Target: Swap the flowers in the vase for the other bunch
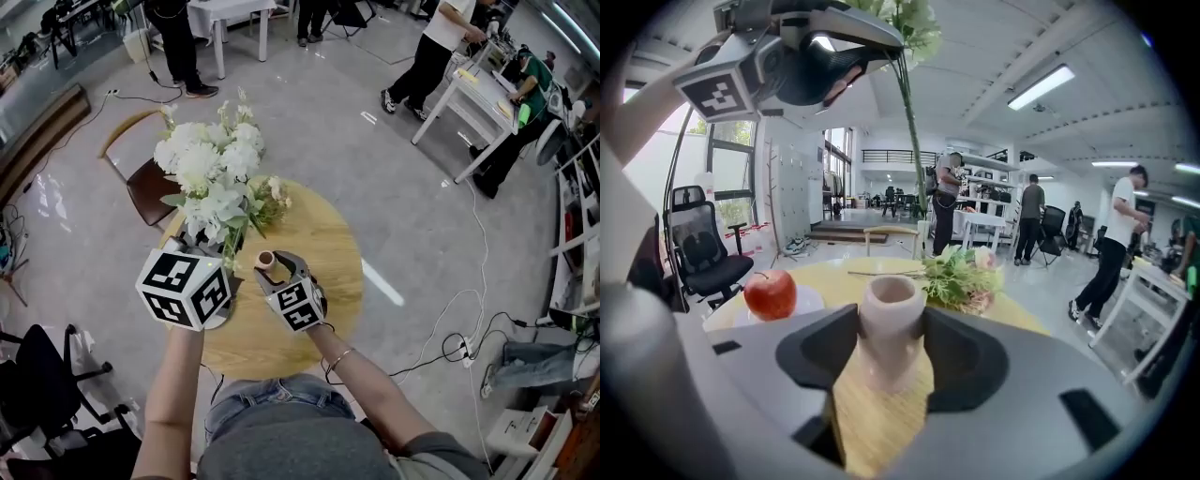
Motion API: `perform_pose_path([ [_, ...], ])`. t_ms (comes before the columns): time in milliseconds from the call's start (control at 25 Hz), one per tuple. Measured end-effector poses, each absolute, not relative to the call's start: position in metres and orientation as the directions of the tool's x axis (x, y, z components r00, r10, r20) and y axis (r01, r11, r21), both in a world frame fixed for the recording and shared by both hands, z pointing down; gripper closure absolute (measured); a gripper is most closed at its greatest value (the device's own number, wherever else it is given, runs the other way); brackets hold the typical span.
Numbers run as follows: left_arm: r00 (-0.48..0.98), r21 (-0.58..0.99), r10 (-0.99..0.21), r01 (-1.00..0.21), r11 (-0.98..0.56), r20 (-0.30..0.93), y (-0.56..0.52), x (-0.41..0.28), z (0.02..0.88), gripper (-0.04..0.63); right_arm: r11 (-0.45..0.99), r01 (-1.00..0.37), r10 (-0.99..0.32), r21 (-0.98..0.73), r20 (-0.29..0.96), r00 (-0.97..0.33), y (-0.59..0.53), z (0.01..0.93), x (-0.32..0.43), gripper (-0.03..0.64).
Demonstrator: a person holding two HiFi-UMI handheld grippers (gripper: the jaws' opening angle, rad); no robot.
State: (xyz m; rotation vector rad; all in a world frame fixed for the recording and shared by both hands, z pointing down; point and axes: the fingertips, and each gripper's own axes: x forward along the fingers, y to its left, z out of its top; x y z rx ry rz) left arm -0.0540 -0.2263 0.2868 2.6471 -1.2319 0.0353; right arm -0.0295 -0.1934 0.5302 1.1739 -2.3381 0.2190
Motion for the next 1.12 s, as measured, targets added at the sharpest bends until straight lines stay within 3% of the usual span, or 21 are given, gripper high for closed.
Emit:
perform_pose_path([
  [520,0.490,0.113,-0.848,-0.872,-0.477,0.199,-0.237,-0.121,0.308,0.565,0.624,-0.778,-0.701,0.079,0.496,-0.512,-0.197,0.531,-0.028,0.390],
  [1120,0.362,0.137,-0.878,-0.932,-0.335,0.314,-0.216,-0.166,0.352,0.565,0.649,-0.757,-0.690,0.082,0.482,-0.540,-0.197,0.529,-0.028,0.391],
])
